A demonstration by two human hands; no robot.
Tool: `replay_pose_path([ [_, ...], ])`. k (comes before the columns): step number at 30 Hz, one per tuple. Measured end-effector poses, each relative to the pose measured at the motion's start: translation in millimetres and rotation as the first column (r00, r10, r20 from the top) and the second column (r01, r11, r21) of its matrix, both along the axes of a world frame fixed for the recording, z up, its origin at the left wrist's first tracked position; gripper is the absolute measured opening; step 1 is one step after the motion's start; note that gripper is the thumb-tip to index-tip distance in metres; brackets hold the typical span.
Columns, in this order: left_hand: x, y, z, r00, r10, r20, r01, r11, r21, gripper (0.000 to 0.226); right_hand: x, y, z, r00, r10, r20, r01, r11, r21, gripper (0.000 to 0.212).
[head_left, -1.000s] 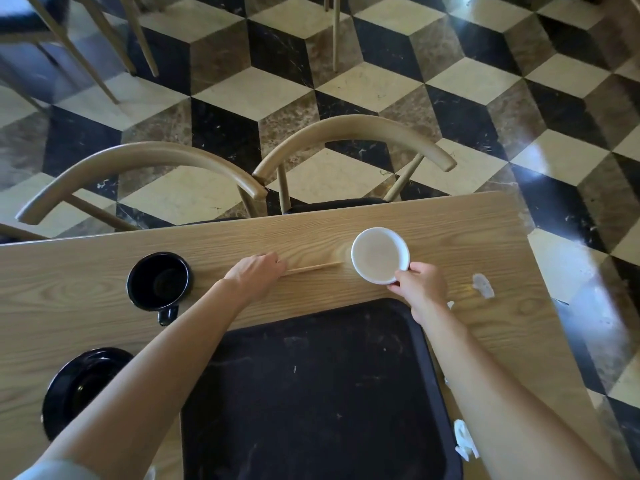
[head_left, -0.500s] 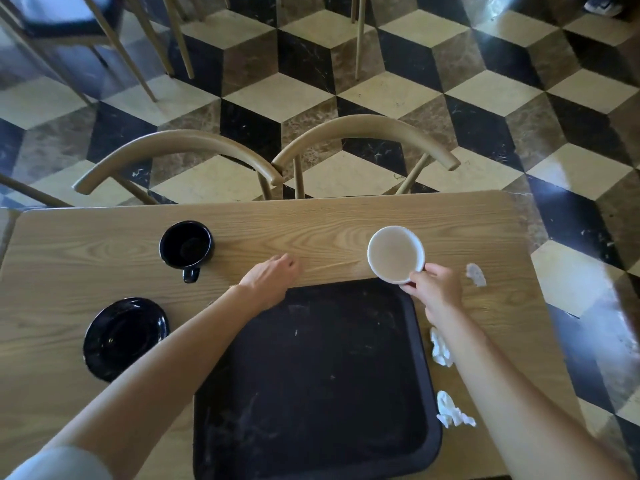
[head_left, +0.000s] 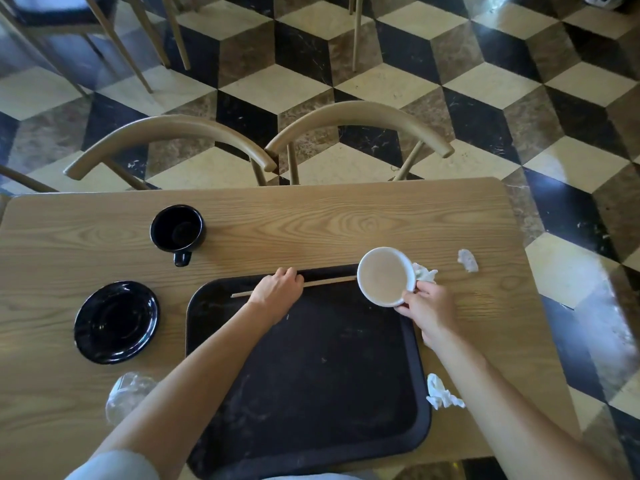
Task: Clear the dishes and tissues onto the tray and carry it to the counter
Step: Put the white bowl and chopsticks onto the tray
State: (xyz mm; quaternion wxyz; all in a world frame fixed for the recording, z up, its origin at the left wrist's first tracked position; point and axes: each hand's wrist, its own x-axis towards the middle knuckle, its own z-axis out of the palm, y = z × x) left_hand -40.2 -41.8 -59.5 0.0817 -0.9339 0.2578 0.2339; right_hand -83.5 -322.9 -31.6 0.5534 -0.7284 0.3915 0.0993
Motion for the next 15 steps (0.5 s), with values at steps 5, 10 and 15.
replay_pose_path([
  [5, -8, 3, -4, 0.998, 0.055, 0.018, -0.054, 0.997, -0.061, 0.053, -11, 4, -11, 0.999, 0.032, -0.024, -0.033, 0.999, -0.021, 0.011],
  [10, -11, 3, -6, 0.994, 0.022, 0.106, -0.002, 0.983, -0.186, 0.049, -20, 12, -15, 0.999, 0.023, -0.030, -0.023, 1.000, 0.007, 0.023],
  [15, -19, 7, -19, 0.991, 0.078, 0.110, -0.043, 0.956, -0.290, 0.036, -22, 15, -22, 1.000, 0.001, -0.030, -0.001, 1.000, 0.004, 0.013],
])
